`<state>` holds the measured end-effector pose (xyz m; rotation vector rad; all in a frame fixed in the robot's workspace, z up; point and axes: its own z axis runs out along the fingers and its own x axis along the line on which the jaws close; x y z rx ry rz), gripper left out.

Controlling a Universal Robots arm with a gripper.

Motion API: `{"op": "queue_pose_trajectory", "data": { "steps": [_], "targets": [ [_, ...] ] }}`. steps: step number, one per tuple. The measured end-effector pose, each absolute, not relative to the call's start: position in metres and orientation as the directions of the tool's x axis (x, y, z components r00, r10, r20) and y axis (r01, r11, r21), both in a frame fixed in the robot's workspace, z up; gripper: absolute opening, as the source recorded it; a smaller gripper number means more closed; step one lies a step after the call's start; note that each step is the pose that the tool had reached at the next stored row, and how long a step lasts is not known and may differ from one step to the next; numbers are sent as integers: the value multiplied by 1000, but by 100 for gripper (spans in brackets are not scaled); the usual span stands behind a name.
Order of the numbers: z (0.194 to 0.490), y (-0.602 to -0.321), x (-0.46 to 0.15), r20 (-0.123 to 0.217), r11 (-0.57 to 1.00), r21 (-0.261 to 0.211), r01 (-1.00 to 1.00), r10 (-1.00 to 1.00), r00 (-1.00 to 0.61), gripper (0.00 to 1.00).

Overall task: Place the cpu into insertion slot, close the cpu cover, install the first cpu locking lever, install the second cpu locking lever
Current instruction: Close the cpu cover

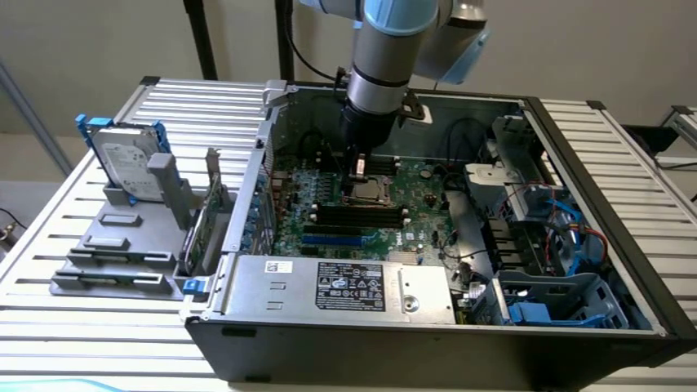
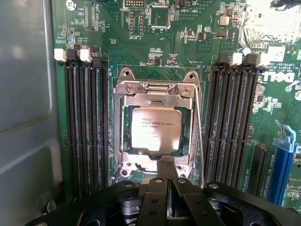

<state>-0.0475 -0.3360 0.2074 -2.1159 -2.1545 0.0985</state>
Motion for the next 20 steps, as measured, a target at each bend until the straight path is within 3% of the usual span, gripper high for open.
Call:
{"op": "queue_pose_trajectory", "data": {
  "steps": [8, 20],
  "targets": [
    [202, -336, -48, 40, 21, -131, 991, 999, -15, 11],
    [224, -338, -72, 53, 22, -131, 991, 998, -15, 11]
  ]
}}
